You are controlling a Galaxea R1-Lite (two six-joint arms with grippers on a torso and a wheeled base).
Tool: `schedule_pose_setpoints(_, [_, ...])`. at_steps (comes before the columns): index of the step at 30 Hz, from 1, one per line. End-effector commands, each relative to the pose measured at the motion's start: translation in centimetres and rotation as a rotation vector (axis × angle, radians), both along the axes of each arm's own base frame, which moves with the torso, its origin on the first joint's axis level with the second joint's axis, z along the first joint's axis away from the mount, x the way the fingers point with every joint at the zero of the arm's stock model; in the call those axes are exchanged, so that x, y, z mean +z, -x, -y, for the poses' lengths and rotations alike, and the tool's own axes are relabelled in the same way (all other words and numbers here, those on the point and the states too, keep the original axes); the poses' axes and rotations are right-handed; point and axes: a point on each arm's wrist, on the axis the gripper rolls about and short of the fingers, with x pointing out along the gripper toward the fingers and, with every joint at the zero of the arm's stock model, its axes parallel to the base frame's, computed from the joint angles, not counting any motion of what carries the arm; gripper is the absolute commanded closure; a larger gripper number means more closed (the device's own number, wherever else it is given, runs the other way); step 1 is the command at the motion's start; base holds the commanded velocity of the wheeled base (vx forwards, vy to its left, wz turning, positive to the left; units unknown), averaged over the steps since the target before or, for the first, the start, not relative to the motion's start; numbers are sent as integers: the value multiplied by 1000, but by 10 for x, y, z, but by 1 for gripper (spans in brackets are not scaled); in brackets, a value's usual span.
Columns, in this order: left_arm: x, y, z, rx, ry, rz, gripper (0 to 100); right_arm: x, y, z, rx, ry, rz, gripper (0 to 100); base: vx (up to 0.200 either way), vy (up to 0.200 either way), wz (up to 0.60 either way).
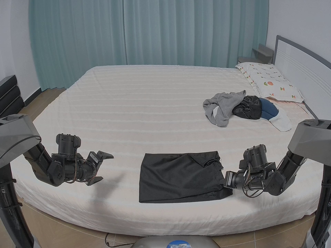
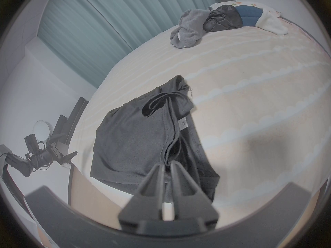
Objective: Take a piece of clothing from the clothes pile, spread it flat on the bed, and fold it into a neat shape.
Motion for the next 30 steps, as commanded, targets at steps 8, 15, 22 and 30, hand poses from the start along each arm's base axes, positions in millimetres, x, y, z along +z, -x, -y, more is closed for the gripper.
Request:
schedule_pose_setpoints(8, [-1,0,0,1,1,-3,0,3,14,11,33,57,-3,100,0,0,0])
schedule_pose_setpoints(15, [0,0,-1,3,1,-1,0,1,20,20,70,122,-17,100,0,0,0])
schedule_pose_setpoints(22, [0,0,0,1,1,-1,0,-1,22,22,80,143,-20,100,0,0,0])
schedule_pose_setpoints(30, [0,0,0,3,1,0,0,14,12,19,64,94,51,0,0,0,0])
